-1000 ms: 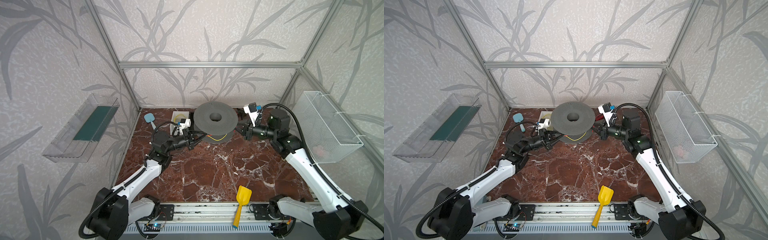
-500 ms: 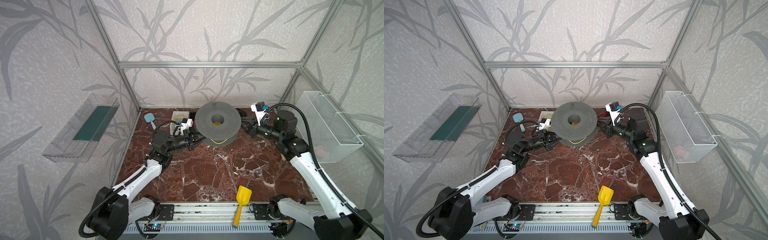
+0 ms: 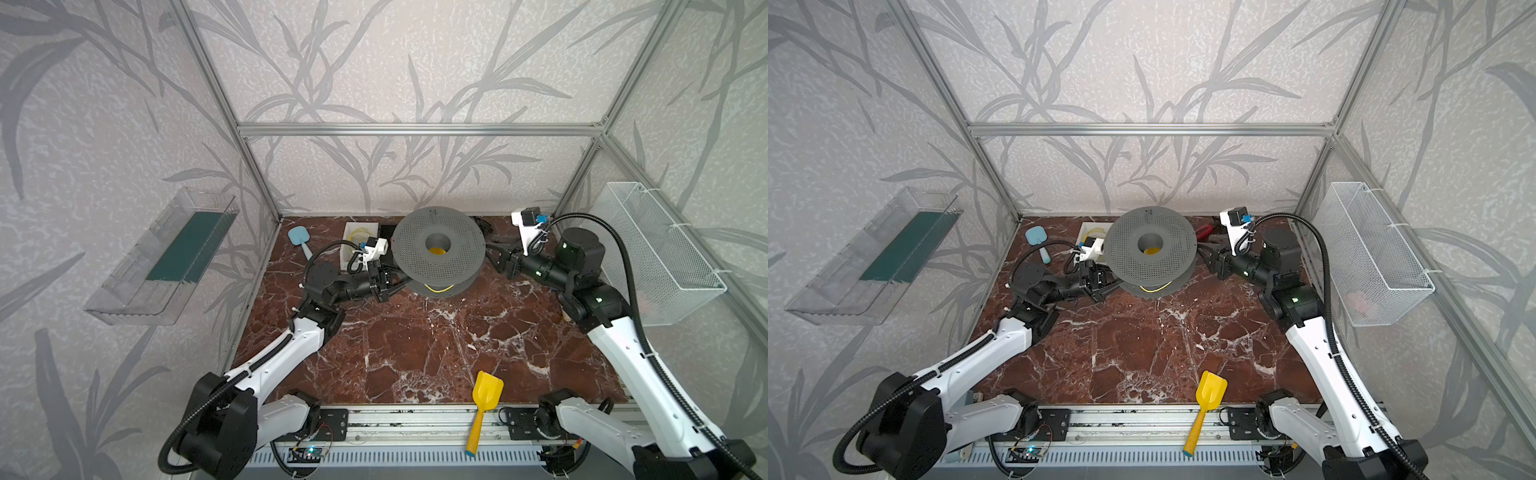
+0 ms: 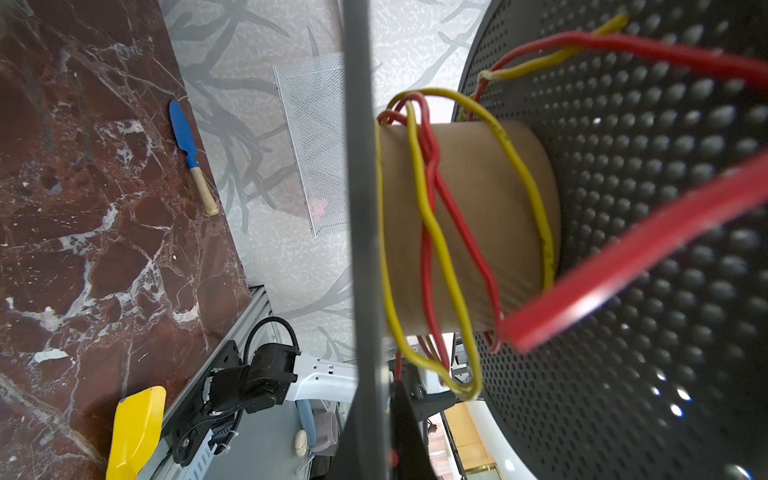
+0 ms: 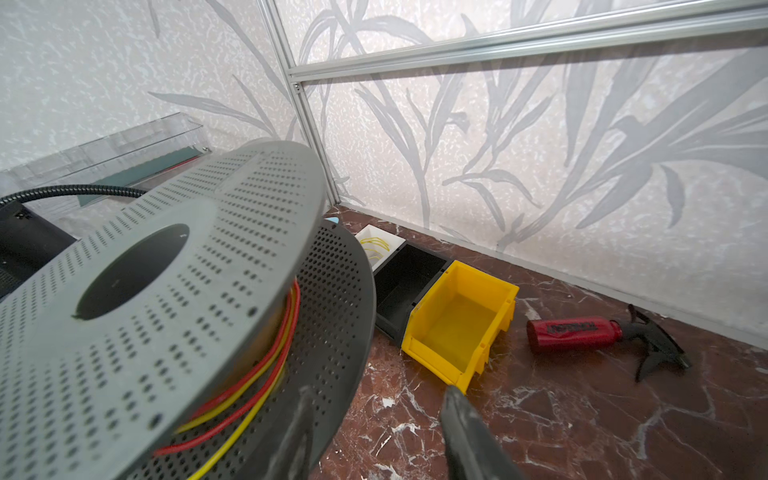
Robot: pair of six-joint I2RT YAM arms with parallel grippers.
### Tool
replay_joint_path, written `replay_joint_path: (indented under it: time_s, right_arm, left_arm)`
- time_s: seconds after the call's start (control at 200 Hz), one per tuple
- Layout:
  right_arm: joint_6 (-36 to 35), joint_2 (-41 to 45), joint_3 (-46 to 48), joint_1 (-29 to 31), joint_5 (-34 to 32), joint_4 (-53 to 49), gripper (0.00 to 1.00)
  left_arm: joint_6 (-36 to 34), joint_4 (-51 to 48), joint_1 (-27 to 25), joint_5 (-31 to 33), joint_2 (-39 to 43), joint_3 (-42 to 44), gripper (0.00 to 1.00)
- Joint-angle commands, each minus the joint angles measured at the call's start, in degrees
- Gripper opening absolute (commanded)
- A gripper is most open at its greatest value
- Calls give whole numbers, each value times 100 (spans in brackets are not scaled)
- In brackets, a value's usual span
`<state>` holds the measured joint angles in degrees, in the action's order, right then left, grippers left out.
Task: Wrap the cables
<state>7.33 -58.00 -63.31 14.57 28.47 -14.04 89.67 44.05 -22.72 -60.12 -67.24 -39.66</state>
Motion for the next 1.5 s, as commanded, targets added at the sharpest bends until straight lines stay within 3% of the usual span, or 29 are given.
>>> replay_joint_path:
  time_s: [0.0,0.09,0.165,0.41,0.7,1.339,1.494]
  right_arm:
    - [334,78,-103,2,-529,-675,58]
    - [628,69,3,-7,-974,-1161,61]
    - [675,87,129,-7,-1064,-1411,63]
    - [629,-138,22,-7,-1426,-2016,70]
    - [759,-408,203,20,-1040,-1667,78]
    - [846,-1150,572,769,-725,-965,77]
    - [846,-1467,609,910,-659,-916,77]
  left_arm:
    - [-1271,-1333,98,30,287,-522,0]
    - [-3456,-4569,101,873,396,-1138,0]
    - [-4260,-5592,101,1189,212,-1359,0]
    - [-3974,-4083,-44,780,-736,-509,0]
    - [-4301,-3881,-250,786,-1335,8,0]
    - [-5012,-4792,-251,1546,-2009,107,0]
    - [-5073,-5116,-159,1909,-1830,186,14]
